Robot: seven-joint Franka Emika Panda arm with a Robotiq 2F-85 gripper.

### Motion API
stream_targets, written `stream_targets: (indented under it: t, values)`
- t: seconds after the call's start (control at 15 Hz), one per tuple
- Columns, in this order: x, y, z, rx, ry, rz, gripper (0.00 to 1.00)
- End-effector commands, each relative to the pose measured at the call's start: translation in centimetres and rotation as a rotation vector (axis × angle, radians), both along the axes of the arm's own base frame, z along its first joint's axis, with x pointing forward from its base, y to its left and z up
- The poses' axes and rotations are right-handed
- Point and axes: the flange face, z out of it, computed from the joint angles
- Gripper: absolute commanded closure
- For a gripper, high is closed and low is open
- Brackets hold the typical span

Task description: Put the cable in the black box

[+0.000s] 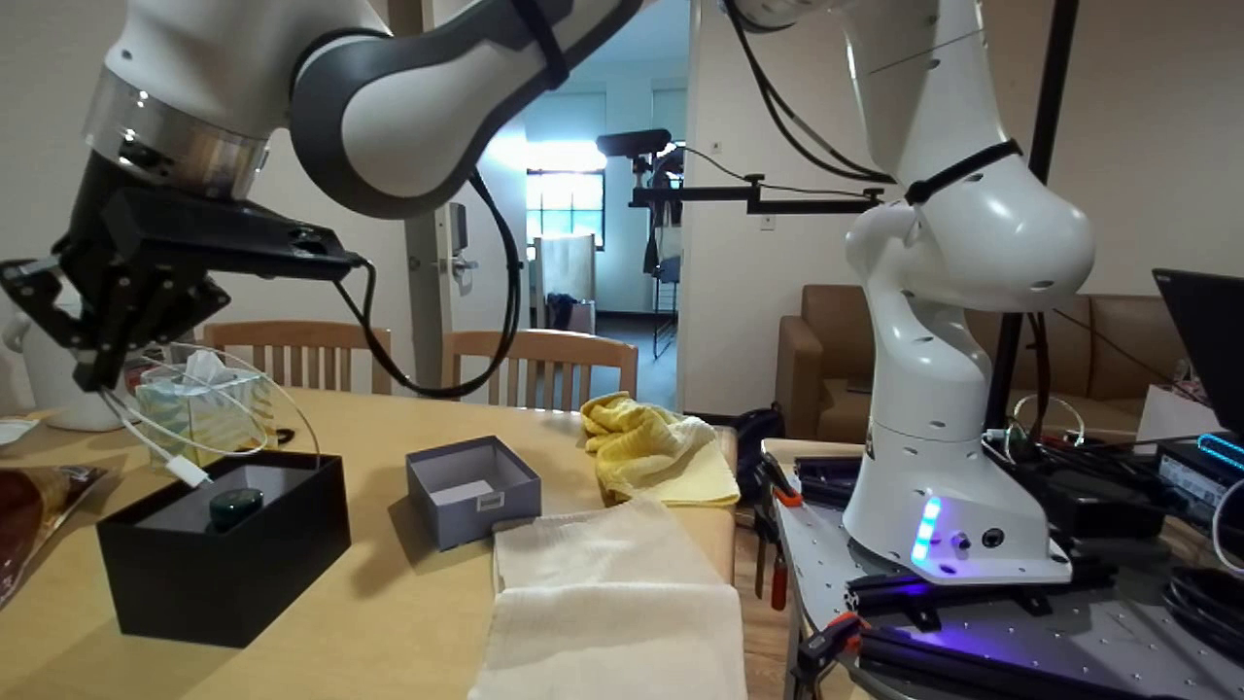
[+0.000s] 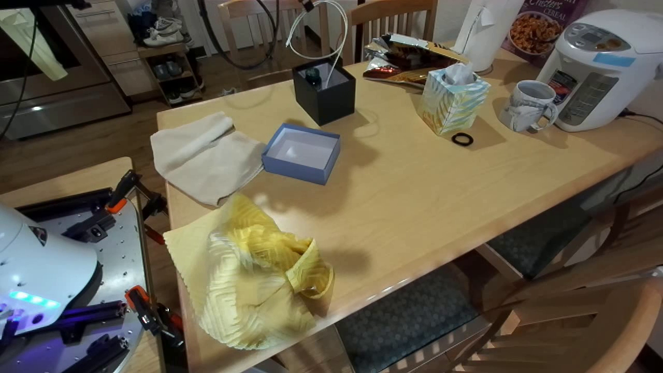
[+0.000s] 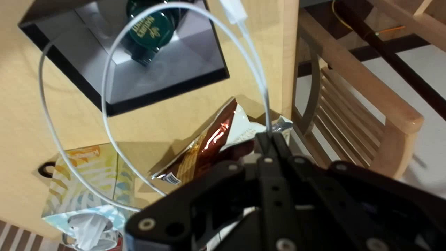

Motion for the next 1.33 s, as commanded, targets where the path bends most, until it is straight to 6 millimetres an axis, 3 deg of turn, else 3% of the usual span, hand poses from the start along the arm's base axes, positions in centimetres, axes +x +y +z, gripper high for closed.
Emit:
stream_targets:
  t: [0.0, 0.8, 1.27]
  values:
    - [-0.6, -0.3, 0.4, -0.032, 0.090, -0.045, 0.99]
    - [-1.8, 0.8, 0.4, 0.025, 0.304, -0.010, 0.99]
    - [-1.3, 0.9, 1.0, 0.020, 0.289, 0.006, 0.99]
